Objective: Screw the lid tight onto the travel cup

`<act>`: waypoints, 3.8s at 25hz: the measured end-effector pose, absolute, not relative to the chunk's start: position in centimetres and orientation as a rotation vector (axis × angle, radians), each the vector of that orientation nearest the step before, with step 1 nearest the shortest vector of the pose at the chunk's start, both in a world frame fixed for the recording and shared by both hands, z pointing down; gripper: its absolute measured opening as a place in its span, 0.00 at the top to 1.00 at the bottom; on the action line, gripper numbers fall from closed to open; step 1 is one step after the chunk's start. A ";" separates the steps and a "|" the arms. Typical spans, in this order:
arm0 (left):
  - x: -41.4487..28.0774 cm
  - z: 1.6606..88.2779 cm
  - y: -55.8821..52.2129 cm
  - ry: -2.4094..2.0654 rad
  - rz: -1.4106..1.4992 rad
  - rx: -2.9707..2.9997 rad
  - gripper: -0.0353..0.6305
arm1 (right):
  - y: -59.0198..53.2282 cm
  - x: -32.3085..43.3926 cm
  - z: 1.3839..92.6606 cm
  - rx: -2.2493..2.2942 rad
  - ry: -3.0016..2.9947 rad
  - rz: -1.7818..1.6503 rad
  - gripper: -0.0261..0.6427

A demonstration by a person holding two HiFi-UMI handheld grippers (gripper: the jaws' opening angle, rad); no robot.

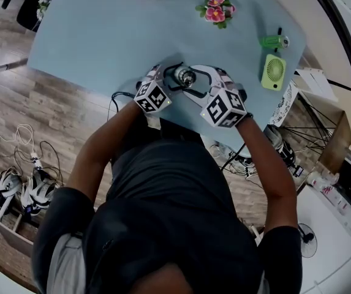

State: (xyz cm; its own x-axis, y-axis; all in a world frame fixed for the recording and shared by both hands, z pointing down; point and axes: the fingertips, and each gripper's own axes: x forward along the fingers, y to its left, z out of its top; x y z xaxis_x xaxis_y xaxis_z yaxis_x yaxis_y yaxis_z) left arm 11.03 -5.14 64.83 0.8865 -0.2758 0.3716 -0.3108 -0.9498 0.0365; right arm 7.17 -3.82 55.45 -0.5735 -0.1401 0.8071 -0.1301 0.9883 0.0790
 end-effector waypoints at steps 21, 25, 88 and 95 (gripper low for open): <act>10.9 64.7 -5.1 -0.464 0.554 2.963 0.32 | -4.3 7.1 58.0 0.104 -2.075 -0.058 0.60; 10.9 64.8 -5.2 -0.468 0.552 2.962 0.32 | -5.1 7.4 58.0 0.563 -2.125 0.189 0.60; 11.1 65.0 -5.2 -0.466 0.547 2.959 0.32 | -6.0 8.5 57.4 1.202 -2.111 0.600 0.61; 11.1 64.8 -5.2 -0.468 0.544 2.958 0.32 | -5.8 8.3 57.1 1.044 -2.123 0.618 0.61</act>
State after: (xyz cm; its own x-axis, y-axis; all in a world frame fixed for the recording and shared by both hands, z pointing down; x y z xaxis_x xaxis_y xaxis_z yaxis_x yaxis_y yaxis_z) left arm 11.13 -5.19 64.84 0.8890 -0.2810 0.3615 -0.3158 -0.9480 0.0395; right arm 8.31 -5.84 57.11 -0.4452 -0.4927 0.7477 -0.8171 0.5651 -0.1141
